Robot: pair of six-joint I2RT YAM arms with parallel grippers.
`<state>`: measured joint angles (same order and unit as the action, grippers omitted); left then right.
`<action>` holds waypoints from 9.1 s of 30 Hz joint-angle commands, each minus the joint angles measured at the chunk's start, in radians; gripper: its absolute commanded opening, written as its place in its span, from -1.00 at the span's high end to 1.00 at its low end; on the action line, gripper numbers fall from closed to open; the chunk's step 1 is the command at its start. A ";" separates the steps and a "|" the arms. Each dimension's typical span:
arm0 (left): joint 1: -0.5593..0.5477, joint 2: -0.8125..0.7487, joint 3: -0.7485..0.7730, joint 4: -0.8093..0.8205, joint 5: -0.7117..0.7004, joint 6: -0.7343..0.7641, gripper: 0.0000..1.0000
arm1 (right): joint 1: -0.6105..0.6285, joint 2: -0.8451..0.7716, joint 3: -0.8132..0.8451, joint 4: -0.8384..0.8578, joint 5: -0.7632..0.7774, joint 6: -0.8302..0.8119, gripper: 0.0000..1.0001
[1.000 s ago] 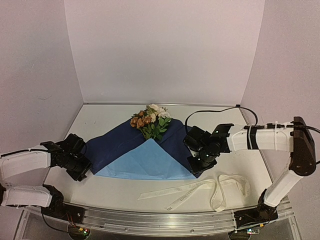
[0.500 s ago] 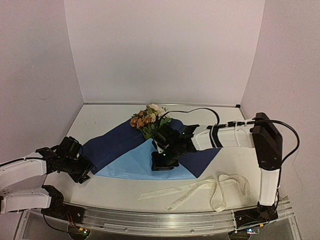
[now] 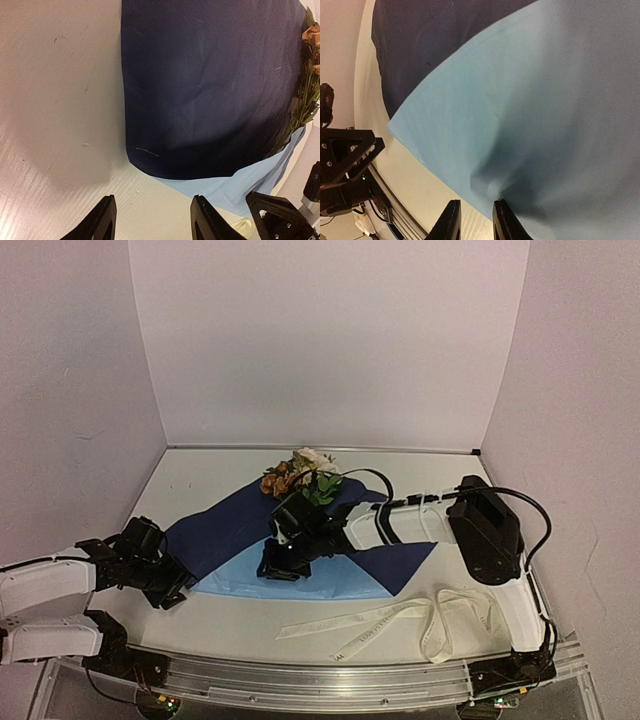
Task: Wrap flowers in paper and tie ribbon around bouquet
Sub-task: Pick up the one-fourth-folded wrapping paper from the center of the board, then fold the 1/4-folded wrapping paper at the center of the board, then pass from the left arm to the right, then press the fold line on the 2/3-folded wrapping paper.
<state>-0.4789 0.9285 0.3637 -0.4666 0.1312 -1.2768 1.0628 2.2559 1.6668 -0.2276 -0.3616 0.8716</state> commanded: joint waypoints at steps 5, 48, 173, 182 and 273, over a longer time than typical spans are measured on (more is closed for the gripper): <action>0.000 0.021 0.008 0.036 0.004 0.023 -0.03 | 0.022 0.081 0.094 0.069 -0.033 0.056 0.57; 0.025 0.162 0.024 0.209 -0.087 0.107 0.23 | 0.022 0.145 0.098 0.006 0.046 0.024 0.59; -0.449 0.879 0.851 0.218 0.123 0.784 1.00 | -0.301 -0.389 -0.411 0.210 0.131 0.144 -0.13; -0.449 0.883 0.851 0.216 0.126 0.790 1.00 | -0.330 -0.320 -0.352 0.217 0.110 0.176 0.58; -0.397 0.923 0.615 0.317 0.301 0.628 0.91 | -0.411 -0.399 -0.387 -0.138 0.257 -0.219 1.00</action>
<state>-0.8761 1.8409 0.9991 -0.1794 0.4102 -0.6373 0.6548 1.9035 1.2766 -0.3356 -0.1432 0.6817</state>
